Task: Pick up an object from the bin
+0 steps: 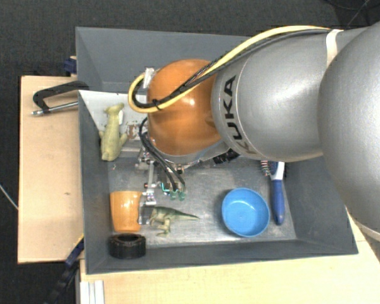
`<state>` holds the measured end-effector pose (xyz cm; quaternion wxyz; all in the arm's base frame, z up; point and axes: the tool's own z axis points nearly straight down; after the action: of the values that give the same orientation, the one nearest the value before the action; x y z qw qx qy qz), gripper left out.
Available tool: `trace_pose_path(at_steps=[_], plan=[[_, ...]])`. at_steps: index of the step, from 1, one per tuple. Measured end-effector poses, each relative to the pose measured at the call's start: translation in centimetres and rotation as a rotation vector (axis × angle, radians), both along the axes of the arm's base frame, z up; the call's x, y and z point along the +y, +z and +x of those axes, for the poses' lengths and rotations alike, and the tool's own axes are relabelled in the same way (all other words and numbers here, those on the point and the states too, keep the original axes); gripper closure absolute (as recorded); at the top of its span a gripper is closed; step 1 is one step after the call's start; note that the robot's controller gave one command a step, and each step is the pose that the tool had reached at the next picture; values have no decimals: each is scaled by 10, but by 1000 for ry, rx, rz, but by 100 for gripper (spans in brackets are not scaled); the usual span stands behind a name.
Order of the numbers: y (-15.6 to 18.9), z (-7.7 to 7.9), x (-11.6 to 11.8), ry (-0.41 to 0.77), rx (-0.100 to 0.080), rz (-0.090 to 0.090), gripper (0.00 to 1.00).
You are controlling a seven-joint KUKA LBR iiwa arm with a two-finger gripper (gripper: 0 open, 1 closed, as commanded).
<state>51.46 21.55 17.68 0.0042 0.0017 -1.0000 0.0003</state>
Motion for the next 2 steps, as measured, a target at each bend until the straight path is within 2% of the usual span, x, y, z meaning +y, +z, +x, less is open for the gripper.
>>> trace_pose_path(at_steps=[1, 2], plan=[[-103, 14, -1, 164, -13, 0, 0], [-101, 15, -2, 163, -16, -1, 100]])
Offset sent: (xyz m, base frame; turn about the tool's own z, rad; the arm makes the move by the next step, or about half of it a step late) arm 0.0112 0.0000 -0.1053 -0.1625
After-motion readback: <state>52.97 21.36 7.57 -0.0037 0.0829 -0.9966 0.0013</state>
